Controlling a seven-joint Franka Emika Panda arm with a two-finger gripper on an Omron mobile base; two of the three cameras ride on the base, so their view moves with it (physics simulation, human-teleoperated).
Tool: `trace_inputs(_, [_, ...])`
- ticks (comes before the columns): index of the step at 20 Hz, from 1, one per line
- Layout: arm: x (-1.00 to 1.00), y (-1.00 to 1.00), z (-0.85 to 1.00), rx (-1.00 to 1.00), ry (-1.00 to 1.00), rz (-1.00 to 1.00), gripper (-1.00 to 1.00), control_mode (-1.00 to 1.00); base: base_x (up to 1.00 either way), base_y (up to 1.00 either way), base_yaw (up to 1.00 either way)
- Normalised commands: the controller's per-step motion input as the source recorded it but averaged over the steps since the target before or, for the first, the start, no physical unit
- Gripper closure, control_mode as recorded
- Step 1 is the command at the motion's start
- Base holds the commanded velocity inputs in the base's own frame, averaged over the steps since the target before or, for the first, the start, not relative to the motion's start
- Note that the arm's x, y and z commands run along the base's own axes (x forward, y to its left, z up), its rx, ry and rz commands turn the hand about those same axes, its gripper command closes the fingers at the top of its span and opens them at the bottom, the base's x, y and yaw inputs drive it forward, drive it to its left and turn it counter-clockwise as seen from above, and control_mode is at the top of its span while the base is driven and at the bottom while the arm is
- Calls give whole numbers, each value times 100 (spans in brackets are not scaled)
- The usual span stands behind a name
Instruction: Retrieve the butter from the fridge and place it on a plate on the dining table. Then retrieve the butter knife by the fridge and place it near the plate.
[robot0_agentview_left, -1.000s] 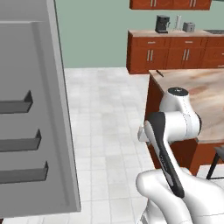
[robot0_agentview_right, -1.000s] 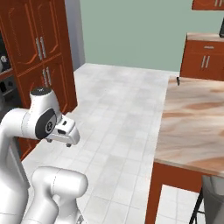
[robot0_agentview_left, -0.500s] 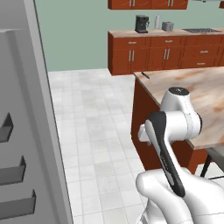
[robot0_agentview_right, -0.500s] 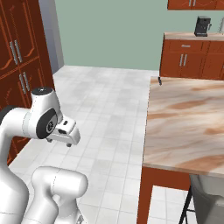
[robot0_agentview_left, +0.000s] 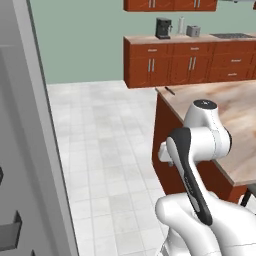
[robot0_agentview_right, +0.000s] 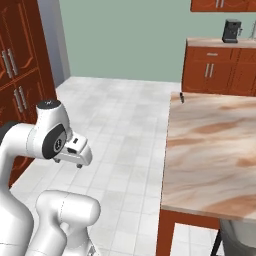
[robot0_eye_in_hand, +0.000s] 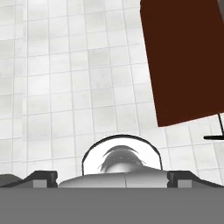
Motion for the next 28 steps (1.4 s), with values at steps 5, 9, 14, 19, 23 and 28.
trace_inputs(5, [0, 0, 0, 0, 0, 0, -100, 100, 69, -16, 1])
trace_inputs(9, [0, 0, 0, 0, 0, 0, -100, 100, 100, -1, 0])
trace_inputs(14, [0, 0, 0, 0, 0, 0, -100, 100, 100, -1, 0])
trace_inputs(19, [0, 0, 0, 0, 0, 0, -100, 100, 100, 3, -1])
trace_inputs(23, [0, 0, 0, 0, 0, 0, -100, 100, 100, 21, -8])
trace_inputs(28, [0, 0, 0, 0, 0, 0, -100, 100, 100, 37, -20])
